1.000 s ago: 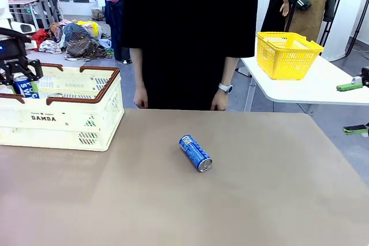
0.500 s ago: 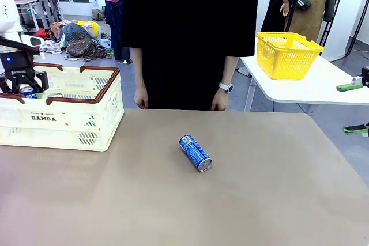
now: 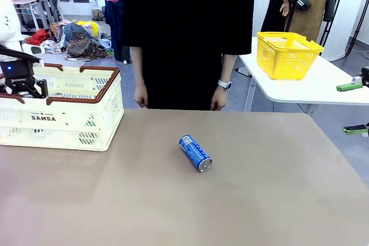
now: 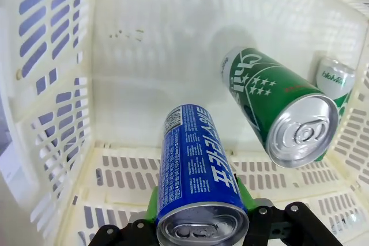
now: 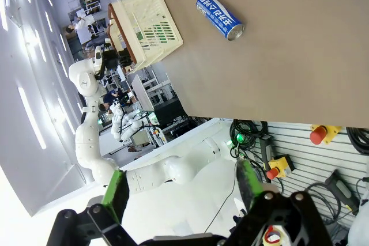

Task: Place the drinks into the Shopping basket.
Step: Pick up one drink and place it into the Shopping basket.

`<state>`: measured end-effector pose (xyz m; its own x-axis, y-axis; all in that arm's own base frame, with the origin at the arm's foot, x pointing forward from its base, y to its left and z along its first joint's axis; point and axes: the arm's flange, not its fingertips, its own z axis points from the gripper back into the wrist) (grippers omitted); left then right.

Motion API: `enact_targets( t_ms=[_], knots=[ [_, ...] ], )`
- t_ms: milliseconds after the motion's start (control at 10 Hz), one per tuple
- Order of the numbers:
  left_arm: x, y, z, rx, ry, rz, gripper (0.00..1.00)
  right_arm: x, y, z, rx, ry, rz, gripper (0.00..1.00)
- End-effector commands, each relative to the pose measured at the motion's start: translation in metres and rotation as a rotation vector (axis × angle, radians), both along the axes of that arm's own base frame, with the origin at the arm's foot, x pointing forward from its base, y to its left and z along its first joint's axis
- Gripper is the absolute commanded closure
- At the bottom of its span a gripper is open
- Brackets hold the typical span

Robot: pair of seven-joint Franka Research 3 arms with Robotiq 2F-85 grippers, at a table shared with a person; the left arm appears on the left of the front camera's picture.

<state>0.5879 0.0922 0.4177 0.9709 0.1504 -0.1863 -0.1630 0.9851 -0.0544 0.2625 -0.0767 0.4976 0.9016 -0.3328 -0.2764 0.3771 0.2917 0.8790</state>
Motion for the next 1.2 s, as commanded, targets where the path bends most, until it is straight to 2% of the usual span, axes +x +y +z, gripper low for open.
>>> enact_targets(
  t_ms=[0, 100, 200, 300, 400, 800, 1000, 1100],
  knots=[
    [-0.005, 0.001, -0.003, 0.028, -0.002, 0.026, 1.00, 0.002, 0.001, 0.003, 0.024, -0.013, -0.001, 0.00],
    [-0.005, 0.000, -0.003, 0.022, 0.004, 0.025, 1.00, 0.002, 0.001, 0.003, 0.024, -0.013, -0.001, 0.00],
    [-0.004, -0.001, -0.001, 0.017, 0.010, 0.024, 0.95, 0.002, 0.001, 0.003, 0.024, -0.013, -0.001, 0.00],
    [-0.004, -0.002, -0.001, 0.006, 0.011, 0.022, 0.41, 0.002, 0.001, 0.003, 0.024, -0.013, -0.001, 0.00],
    [-0.003, -0.003, -0.001, 0.007, 0.017, 0.017, 0.00, 0.002, 0.001, 0.003, 0.024, -0.013, -0.001, 0.00],
    [-0.005, -0.003, 0.010, 0.008, -0.006, 0.016, 0.00, 0.002, 0.001, 0.003, 0.024, -0.013, -0.001, 0.00],
    [-0.013, -0.007, 0.043, -0.001, -0.066, 0.015, 0.00, 0.002, 0.001, 0.003, 0.024, -0.013, -0.001, 0.00],
    [-0.021, -0.010, 0.074, -0.011, -0.090, 0.020, 0.00, 0.002, 0.001, 0.003, 0.024, -0.013, -0.001, 0.00]
  ],
)
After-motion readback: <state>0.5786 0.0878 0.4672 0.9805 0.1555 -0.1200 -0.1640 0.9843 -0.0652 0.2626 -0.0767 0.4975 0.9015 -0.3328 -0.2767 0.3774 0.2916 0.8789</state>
